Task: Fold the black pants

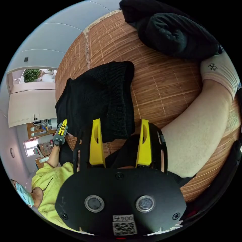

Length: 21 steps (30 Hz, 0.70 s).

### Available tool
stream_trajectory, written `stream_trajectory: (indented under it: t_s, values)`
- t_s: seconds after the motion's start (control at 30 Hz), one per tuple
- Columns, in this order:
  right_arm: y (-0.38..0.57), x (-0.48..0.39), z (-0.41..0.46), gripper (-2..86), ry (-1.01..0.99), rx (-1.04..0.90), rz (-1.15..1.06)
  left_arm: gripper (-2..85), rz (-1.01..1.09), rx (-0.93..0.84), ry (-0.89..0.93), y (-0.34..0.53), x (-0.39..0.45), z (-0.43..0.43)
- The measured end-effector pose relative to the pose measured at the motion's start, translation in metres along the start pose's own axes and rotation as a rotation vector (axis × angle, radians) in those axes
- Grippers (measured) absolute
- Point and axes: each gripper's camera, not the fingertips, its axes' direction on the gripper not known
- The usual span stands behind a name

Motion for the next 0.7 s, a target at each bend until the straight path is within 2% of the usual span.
stream_trajectory:
  t_s: [0.17, 0.33, 0.47, 0.7]
  values:
    - [0.008, -0.019, 0.012, 14.1, 0.061, -0.023, -0.005, -0.1, 0.007, -0.015, 0.001, -0.007, -0.002, -0.002]
    - [0.024, -0.077, 0.005, 8.4, 0.344, 0.073, -0.151, -0.1, 0.021, -0.016, 0.011, -0.012, -0.006, -0.003]
    - [0.039, -0.119, -0.001, 7.6, 0.557, 0.110, -0.259, -0.1, -0.045, -0.020, 0.066, -0.023, -0.020, -0.005]
    - [0.053, -0.120, -0.037, 6.5, 0.668, 0.198, -0.155, 0.0, -0.093, 0.059, 0.122, -0.077, -0.022, -0.021]
